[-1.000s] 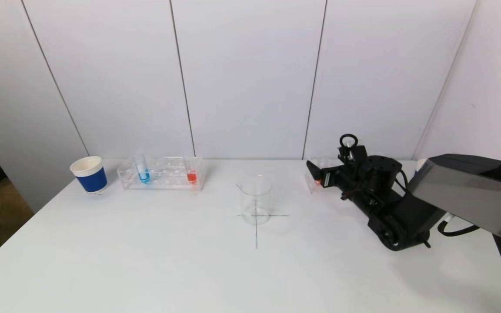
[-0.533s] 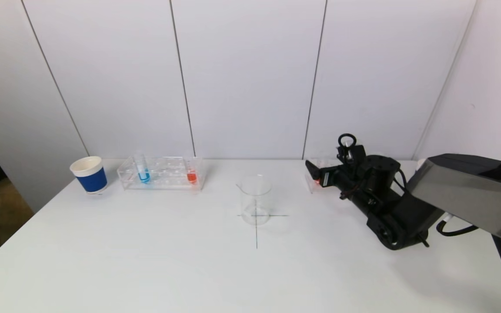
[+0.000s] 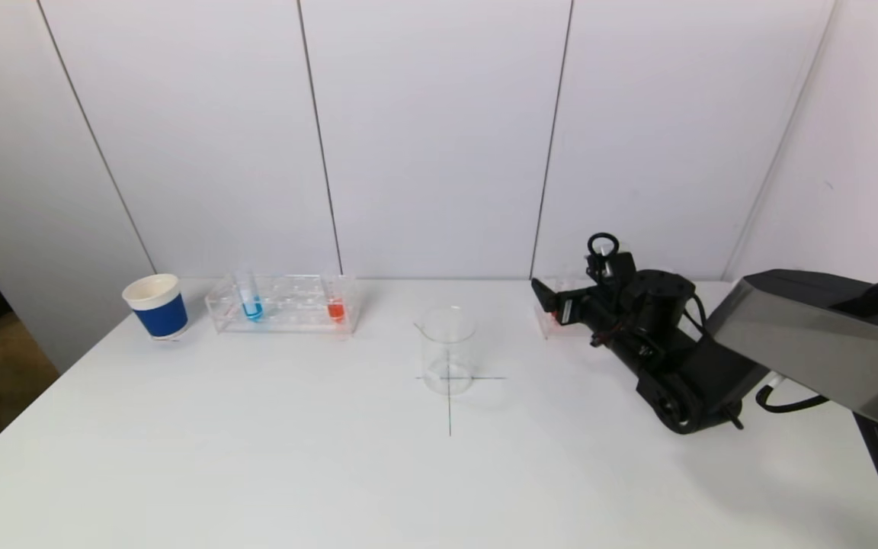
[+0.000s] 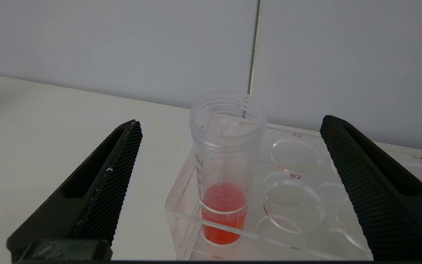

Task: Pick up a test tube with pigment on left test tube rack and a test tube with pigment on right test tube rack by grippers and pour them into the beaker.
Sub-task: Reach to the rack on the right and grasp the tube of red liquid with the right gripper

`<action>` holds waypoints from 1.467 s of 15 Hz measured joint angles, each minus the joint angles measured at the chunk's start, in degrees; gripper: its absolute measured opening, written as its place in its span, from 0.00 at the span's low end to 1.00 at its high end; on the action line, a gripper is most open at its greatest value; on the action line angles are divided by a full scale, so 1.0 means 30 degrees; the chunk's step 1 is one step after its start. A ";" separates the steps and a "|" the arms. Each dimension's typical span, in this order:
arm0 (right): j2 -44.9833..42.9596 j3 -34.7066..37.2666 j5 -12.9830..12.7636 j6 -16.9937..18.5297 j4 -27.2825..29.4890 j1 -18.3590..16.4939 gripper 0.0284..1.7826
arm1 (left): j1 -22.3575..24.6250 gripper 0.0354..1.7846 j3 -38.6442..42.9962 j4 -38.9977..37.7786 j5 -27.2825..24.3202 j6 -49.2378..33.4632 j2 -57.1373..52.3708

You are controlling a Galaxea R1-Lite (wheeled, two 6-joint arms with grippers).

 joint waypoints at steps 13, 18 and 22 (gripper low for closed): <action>0.0150 0.0012 0.0012 -0.0024 0.0000 0.0118 0.99 | -0.0008 0.99 -0.0008 0.0008 -0.0008 0.0000 0.0000; 0.0158 0.0004 0.0037 -0.0028 0.0008 0.0118 0.99 | 0.0000 0.99 -0.0008 0.0008 0.0004 -0.0008 0.0000; 0.0158 0.0000 0.0037 0.0000 0.0016 0.0118 0.99 | 0.0000 0.99 -0.0008 0.0008 0.0012 0.0000 0.0000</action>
